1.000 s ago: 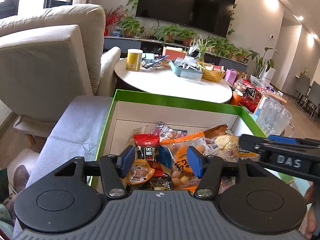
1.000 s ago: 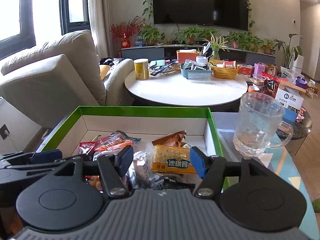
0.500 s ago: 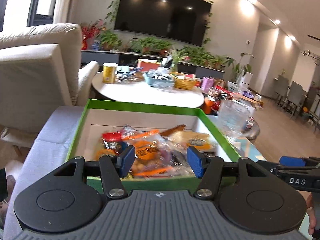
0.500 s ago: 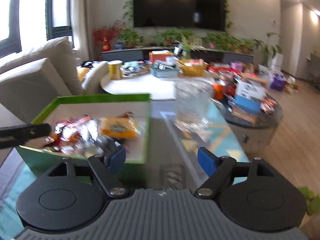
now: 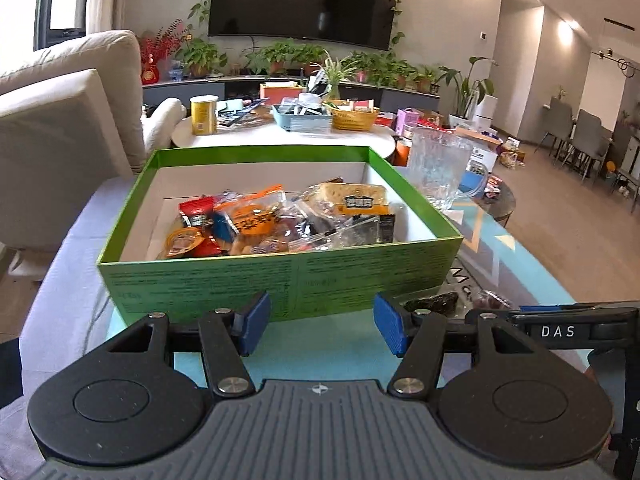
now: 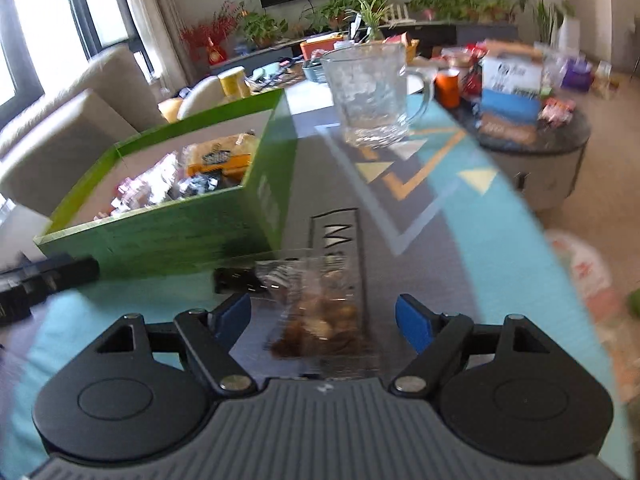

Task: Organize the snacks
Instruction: 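Grasp the clear nut bag with the right tool while the left tool grasps a dark wrapped snack, then carry both bags over the green box and open both tools inside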

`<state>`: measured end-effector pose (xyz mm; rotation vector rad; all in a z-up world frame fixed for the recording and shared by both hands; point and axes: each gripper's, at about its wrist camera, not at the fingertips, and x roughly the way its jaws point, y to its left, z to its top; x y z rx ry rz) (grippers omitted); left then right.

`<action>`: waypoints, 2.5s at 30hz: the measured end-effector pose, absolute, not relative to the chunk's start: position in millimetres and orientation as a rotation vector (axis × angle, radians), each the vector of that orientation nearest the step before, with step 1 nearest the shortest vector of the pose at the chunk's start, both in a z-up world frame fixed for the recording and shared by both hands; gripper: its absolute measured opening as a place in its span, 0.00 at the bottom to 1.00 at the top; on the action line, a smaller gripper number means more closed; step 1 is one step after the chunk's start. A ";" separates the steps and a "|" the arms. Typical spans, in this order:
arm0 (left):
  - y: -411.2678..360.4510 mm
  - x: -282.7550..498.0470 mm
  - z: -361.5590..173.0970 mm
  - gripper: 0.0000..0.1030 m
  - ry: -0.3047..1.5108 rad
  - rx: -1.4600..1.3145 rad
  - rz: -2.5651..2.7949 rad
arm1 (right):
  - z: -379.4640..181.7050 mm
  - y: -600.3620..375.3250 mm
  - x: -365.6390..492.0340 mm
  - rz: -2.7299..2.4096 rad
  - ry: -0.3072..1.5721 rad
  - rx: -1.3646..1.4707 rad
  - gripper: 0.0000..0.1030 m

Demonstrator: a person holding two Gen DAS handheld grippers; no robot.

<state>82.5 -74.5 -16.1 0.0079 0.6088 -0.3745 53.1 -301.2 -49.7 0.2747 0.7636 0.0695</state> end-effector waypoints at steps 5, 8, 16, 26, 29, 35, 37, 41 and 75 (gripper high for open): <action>-76.3 85.7 -18.4 0.53 0.619 0.010 -0.392 | -50.4 -285.9 49.1 0.032 0.741 0.169 0.53; -90.2 85.5 -24.7 0.53 0.627 0.045 -0.496 | -49.8 -290.0 40.5 0.010 0.735 0.139 0.53; -155.7 100.0 -51.6 0.53 0.625 0.180 -0.639 | -50.3 -297.6 19.3 -0.042 0.755 0.078 0.51; -148.7 97.6 -59.9 0.16 0.734 0.101 -0.621 | -50.6 -307.4 22.4 -0.034 0.745 0.115 0.52; -132.3 82.4 -51.3 0.07 0.852 0.067 -0.665 | -50.2 -307.4 24.4 -0.029 0.750 0.111 0.52; -125.5 47.3 -34.5 0.14 0.685 0.198 -0.644 | -51.0 -306.5 22.6 -0.030 0.743 0.106 0.52; -135.5 47.9 -32.3 0.48 0.596 0.241 -0.615 | -51.2 -304.8 21.7 -0.033 0.745 0.097 0.52; -160.6 64.1 -47.4 0.70 0.532 0.400 -0.650 | -49.7 -307.2 20.2 -0.029 0.749 0.112 0.52; -33.4 7.9 0.5 0.26 0.540 -0.048 -0.598 | 14.3 -245.3 14.8 0.088 0.589 0.120 0.50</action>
